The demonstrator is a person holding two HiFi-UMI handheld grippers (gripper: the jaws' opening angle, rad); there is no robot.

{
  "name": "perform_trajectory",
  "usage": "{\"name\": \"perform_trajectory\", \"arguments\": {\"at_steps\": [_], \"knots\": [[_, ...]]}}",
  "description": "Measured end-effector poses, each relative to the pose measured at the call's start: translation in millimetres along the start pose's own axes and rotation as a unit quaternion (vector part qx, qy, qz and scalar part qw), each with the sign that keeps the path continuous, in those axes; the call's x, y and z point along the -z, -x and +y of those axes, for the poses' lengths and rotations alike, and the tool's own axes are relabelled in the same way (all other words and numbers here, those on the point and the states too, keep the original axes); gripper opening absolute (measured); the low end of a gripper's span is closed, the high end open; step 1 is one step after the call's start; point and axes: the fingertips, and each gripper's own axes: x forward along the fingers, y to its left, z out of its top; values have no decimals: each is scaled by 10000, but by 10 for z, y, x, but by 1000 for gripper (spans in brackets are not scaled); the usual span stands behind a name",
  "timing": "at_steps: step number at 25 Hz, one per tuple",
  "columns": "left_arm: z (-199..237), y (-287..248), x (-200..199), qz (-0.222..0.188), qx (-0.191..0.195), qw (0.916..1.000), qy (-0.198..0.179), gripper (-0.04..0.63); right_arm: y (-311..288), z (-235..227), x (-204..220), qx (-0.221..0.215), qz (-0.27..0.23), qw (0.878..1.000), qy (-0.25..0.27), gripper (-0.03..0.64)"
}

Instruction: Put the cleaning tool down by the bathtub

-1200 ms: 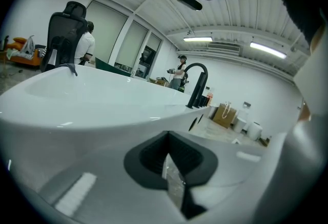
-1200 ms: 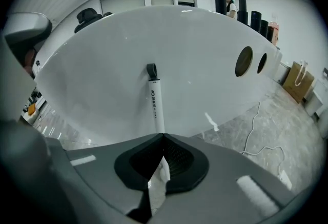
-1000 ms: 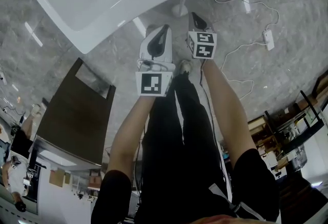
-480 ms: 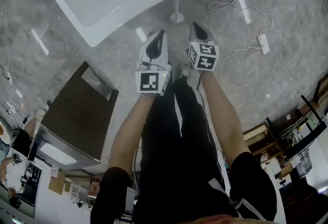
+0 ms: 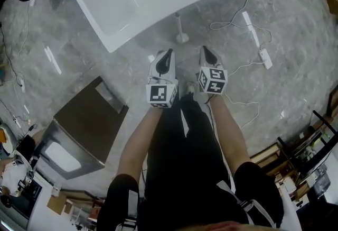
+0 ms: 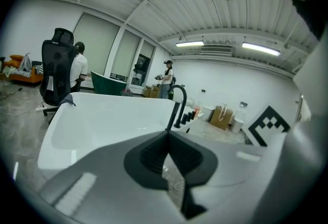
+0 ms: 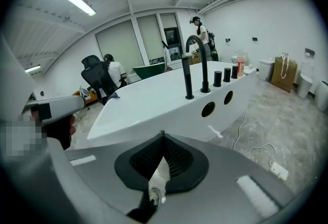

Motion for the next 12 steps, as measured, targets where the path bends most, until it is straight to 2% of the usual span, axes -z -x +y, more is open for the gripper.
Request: {"name": "perform_trajectory", "arguments": {"at_steps": [12], "knots": [[-686, 681, -586, -340, -86, 9992, -170, 8, 1395, 189, -655, -351, -798, 9961, 111, -2]]}}
